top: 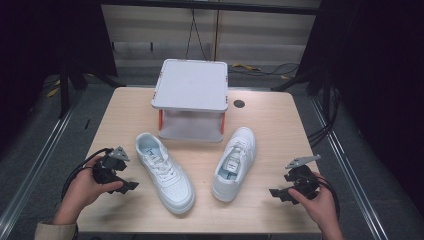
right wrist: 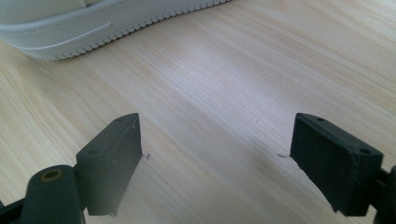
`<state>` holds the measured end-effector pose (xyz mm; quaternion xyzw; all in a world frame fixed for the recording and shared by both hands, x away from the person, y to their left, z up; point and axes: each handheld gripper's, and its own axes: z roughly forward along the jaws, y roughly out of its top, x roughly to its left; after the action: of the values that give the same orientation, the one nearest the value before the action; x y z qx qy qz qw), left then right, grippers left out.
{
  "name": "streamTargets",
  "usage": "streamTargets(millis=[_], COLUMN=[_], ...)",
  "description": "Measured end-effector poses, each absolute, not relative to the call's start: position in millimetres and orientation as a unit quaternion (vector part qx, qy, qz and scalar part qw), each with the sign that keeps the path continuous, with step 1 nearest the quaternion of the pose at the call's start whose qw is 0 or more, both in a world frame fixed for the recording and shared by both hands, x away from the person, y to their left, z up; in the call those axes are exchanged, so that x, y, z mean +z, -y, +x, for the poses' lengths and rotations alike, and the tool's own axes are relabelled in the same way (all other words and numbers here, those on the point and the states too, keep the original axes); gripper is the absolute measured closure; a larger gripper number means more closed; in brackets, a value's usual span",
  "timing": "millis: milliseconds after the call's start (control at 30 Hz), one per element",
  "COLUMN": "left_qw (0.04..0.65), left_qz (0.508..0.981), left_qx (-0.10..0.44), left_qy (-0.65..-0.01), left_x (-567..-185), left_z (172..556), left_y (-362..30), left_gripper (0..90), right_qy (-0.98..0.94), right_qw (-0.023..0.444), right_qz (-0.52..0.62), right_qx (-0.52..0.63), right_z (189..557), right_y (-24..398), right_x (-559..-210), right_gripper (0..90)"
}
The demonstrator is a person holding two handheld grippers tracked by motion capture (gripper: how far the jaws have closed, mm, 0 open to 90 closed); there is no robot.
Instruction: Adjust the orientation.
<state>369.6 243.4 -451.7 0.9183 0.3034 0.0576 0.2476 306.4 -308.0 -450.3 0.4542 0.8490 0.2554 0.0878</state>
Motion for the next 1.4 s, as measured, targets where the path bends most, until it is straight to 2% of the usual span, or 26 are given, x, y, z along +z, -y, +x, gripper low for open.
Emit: streamTargets(millis=[233,400,700,967,1100,1233,1400], left_qw=[0.249,0.244,0.222,0.226,0.224,0.203,0.192], left_qz=[0.920,0.927,0.940,0.939,0.944,0.956,0.961], left_qx=[0.061,0.044,0.054,0.076,0.073,0.065,0.062], left_qy=[-0.295,-0.281,-0.253,-0.247,-0.233,-0.200,-0.188], left_x=[-450,-442,-428,-400,-397,-396,-400], left_z=[369,371,382,401,407,409,414], left_y=[-244,-240,-236,-231,-221,-211,-202], left_gripper=[19.0,19.3,19.3,19.3,19.3,19.3,19.3], right_qy=[-0.853,-0.853,-0.849,-0.843,-0.842,-0.858,-0.875], right_qw=[0.087,0.078,0.068,0.076,0.072,0.091,0.072], right_qz=[0.447,0.450,0.453,0.456,0.451,0.431,0.399], right_qx=[0.255,0.254,0.263,0.275,0.286,0.265,0.265], right_z=[309,309,308,310,320,339,376], right_y=[303,306,309,311,307,295,267], right_x=[-452,-454,-455,-441,-428,-408,-383], right_gripper=[16.1,16.3,16.3,16.6,17.2,17.2,17.2])
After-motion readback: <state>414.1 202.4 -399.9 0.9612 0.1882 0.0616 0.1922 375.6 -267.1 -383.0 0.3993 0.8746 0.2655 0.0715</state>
